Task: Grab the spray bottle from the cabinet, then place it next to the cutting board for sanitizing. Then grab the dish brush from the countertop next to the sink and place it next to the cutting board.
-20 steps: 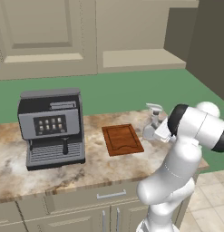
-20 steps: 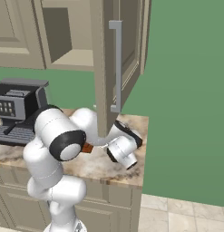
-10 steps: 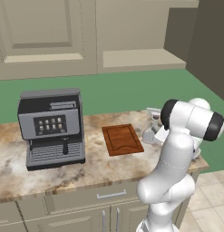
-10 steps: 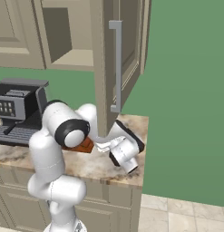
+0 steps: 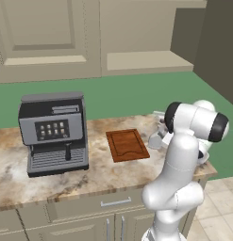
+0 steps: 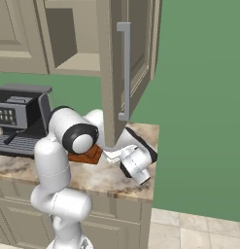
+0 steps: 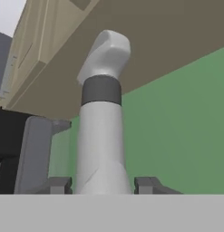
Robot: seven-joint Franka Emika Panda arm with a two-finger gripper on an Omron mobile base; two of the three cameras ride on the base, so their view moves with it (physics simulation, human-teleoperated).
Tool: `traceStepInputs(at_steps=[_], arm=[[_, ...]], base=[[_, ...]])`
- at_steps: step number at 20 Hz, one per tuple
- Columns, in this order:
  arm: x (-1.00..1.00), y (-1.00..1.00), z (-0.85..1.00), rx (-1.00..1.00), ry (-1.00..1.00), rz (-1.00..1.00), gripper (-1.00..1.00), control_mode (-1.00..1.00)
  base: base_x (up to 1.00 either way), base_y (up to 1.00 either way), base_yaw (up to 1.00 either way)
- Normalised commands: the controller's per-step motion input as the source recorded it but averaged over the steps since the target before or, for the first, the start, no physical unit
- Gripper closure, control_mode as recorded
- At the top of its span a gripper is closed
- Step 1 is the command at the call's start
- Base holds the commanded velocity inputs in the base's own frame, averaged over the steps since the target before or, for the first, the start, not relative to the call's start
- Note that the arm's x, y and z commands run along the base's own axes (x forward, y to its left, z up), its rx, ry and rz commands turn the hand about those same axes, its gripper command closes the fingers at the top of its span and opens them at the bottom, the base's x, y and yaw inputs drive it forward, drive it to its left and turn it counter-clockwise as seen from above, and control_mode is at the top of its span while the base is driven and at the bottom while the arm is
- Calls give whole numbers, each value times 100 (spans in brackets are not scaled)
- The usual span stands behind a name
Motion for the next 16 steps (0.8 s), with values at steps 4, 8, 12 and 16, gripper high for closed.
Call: traceStepInputs(at_steps=[4, 8, 12, 16], arm=[[0, 5, -27, -2, 0, 0, -100, -100], [0, 0, -8, 0, 0, 0, -100, -100], [0, 0, 0, 0, 0, 0, -100, -100], [0, 0, 0, 0, 0, 0, -100, -100]], base=[[0, 0, 0], [0, 0, 0], [0, 0, 0], [0, 0, 0]])
